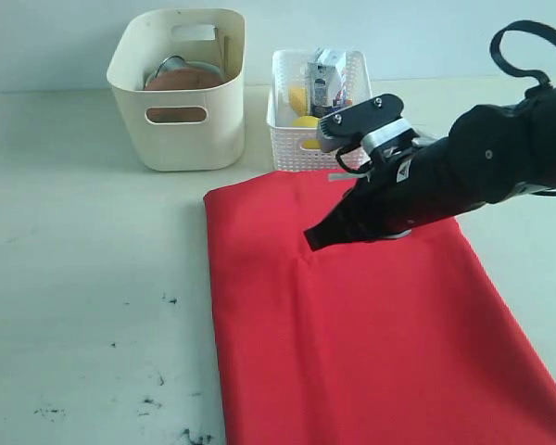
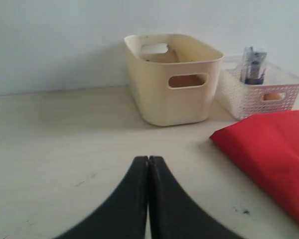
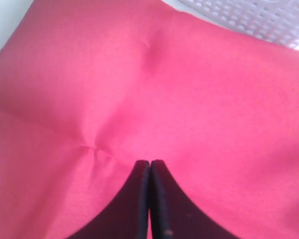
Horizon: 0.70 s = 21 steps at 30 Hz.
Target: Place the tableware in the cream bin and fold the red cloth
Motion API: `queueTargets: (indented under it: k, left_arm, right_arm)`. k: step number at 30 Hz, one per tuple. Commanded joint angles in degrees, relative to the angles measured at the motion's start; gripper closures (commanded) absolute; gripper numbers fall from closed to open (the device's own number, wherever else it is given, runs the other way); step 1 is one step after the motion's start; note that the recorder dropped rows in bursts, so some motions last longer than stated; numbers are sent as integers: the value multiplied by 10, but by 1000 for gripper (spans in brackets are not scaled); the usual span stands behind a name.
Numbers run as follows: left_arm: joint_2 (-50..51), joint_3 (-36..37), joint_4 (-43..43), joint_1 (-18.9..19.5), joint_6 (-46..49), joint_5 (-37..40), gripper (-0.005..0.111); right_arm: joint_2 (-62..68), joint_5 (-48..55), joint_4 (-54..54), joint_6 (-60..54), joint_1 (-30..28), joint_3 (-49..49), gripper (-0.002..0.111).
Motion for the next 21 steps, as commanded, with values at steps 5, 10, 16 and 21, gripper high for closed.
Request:
queueTargets:
  k: [5,10,16,21]
  left_arm:
    - [-3,0,32,8,1,12,104]
    - [-3,0,32,8,1,12,104]
    - [-3,0,32,8,1,12,104]
    - [-3,0,32,8,1,12,104]
  right_arm:
    - [66,-11,-5,-5,1,-6,108]
    - [67,6,-19,-5,0,-6,108]
    - [81,24,-49,-3,0,-6,108]
    - [95,40,-95,35,-3,-6,108]
